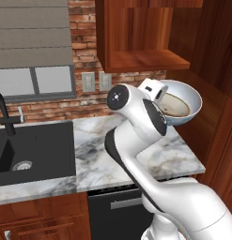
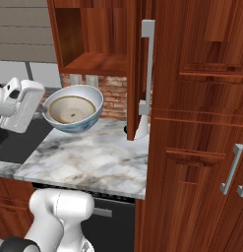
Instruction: Pick up the bowls on the counter and stack them on top of one another in the open cabinet. Place the smaller bowl on top of the larger bowl.
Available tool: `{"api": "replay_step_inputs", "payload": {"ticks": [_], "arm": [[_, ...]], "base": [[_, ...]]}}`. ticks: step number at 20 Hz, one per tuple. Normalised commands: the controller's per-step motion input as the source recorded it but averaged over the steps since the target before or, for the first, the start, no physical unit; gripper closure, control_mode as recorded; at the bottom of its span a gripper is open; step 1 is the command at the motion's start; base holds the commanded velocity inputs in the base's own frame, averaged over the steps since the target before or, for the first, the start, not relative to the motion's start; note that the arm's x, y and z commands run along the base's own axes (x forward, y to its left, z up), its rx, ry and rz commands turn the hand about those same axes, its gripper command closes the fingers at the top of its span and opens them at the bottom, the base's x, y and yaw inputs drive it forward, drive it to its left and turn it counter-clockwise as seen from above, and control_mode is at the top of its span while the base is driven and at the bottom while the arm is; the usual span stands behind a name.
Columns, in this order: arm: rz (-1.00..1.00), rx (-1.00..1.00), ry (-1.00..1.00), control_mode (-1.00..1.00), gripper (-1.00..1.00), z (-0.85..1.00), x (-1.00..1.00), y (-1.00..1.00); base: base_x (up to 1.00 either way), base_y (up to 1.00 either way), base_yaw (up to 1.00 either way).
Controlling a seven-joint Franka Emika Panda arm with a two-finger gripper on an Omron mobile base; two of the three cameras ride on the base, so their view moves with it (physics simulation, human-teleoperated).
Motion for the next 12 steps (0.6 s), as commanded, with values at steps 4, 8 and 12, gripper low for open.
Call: {"api": "replay_step_inputs", "payload": {"ticks": [4,8,12], "arm": [[0.00,0.00,-0.03,-1.00,1.00,0.39,-0.20,0.00],[0.00,0.00,-0.03,-1.00,1.00,0.36,-0.13,0.00],[0.00,0.00,-0.04,-1.00,1.00,0.35,-0.07,0.00]], "base": [[0.00,0.00,0.00],[0.00,0.00,0.00],[0.00,0.00,0.00]]}}
